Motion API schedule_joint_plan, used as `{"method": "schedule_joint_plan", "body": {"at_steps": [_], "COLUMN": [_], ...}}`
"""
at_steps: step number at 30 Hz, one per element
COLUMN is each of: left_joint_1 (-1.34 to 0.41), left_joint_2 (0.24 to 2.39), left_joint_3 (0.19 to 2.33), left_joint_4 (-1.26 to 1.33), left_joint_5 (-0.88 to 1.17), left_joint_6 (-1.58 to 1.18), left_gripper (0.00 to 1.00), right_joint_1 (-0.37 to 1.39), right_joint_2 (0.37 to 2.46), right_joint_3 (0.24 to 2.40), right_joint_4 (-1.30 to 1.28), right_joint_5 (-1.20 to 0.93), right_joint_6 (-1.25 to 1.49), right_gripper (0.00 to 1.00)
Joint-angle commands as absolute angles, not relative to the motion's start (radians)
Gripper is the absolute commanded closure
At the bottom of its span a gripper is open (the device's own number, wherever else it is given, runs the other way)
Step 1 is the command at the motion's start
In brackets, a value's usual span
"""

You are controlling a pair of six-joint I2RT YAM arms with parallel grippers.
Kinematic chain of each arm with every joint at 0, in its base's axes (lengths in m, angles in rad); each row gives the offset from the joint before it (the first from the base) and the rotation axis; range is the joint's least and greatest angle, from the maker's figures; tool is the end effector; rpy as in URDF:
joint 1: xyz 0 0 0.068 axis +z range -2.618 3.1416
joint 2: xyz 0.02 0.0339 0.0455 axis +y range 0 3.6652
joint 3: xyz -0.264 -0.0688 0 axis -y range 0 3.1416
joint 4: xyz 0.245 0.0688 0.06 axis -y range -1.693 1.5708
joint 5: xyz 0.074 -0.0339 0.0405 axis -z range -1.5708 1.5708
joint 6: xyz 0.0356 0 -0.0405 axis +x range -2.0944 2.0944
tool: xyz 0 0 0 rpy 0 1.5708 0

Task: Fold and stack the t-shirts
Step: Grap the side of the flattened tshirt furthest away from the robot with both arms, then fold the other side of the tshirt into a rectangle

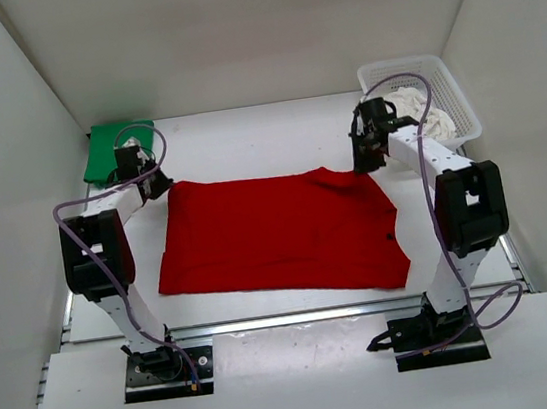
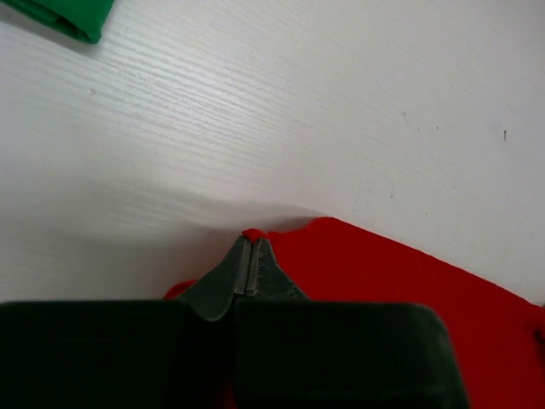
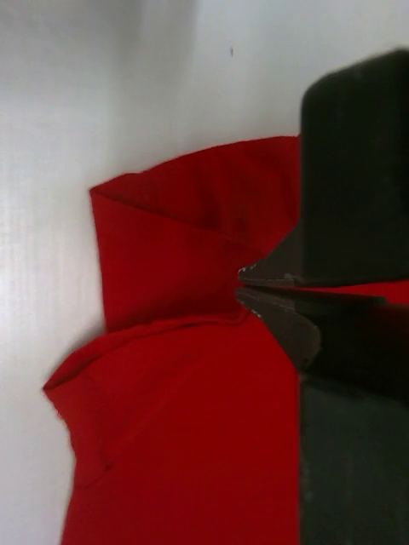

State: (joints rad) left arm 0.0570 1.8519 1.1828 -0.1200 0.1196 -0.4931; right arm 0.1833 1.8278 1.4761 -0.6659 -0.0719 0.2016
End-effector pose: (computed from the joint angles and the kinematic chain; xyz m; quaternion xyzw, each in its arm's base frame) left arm 0.3993 0.0185 0.1846 -0.2288 0.8944 -0.1362 0.3593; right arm 0.3882 0.0746 0.2476 -0.0010 0.9614 0.0861 0.2613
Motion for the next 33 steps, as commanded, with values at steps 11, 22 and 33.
{"method": "schedule_joint_plan", "body": {"at_steps": [11,22,33], "left_joint_1": [0.092,0.107,0.132], "left_joint_2": [1.562,1.347,1.216], "left_joint_3": [1.011,0.836,0.747], "left_joint_4": [-0.163,-0.175,-0.195], "left_joint_5": [0.074,0.009,0.028], "left_joint_6": [-0.456,-0.42,-0.428], "left_gripper": [1.0,1.0,1.0], "right_joint_1": [0.215,0.117,0.084], "right_joint_2": [1.349,0.924,0.592], "right_joint_3": [0.89,0.565,0.454], "right_joint_4": [-0.262,-0.276,-0.402], "right_joint_5": [-0.058,-0.173,-0.23], "right_joint_6": [0.362,0.423,0.477], "right_gripper": [1.0,1.0,1.0]}}
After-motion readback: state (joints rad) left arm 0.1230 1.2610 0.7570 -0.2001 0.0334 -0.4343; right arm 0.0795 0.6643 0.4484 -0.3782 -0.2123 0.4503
